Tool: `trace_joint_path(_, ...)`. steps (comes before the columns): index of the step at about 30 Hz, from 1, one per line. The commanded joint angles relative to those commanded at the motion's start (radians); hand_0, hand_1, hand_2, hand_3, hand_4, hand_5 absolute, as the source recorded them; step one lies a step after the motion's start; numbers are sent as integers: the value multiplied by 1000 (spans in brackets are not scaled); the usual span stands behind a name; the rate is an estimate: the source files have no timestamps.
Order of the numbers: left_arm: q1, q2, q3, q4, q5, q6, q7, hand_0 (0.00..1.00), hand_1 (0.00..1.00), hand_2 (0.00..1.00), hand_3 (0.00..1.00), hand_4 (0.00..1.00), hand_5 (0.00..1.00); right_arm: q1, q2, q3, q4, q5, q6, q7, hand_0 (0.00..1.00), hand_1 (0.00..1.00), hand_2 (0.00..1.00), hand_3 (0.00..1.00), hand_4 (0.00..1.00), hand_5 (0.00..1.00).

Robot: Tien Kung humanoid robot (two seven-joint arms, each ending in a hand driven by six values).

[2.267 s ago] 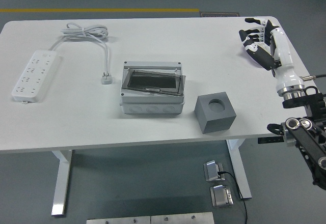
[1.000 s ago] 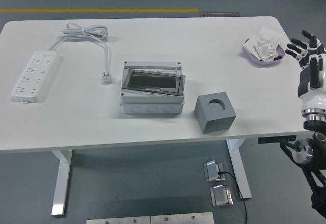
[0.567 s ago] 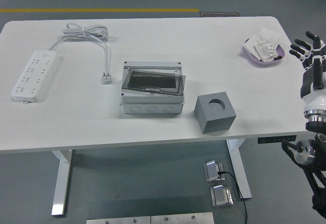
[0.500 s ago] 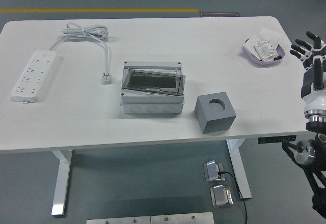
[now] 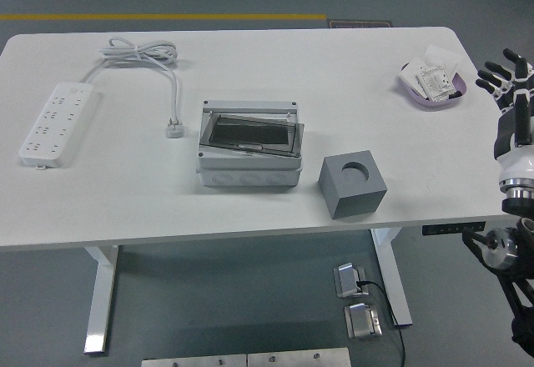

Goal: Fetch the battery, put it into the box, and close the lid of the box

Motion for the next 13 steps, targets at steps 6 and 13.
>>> trace_joint_path(6,0,0,1,0,-2,0,-1,632,687,582,579,540,2,-2,1,2,0,-2,-1,0,661,619,634,745,872,760)
trace_joint_path(13,0,0,2,0,-3,0,-1,632,686,581,579,540,2,-2,2,5,0,-3,-3,0,663,619,634,745,871,757)
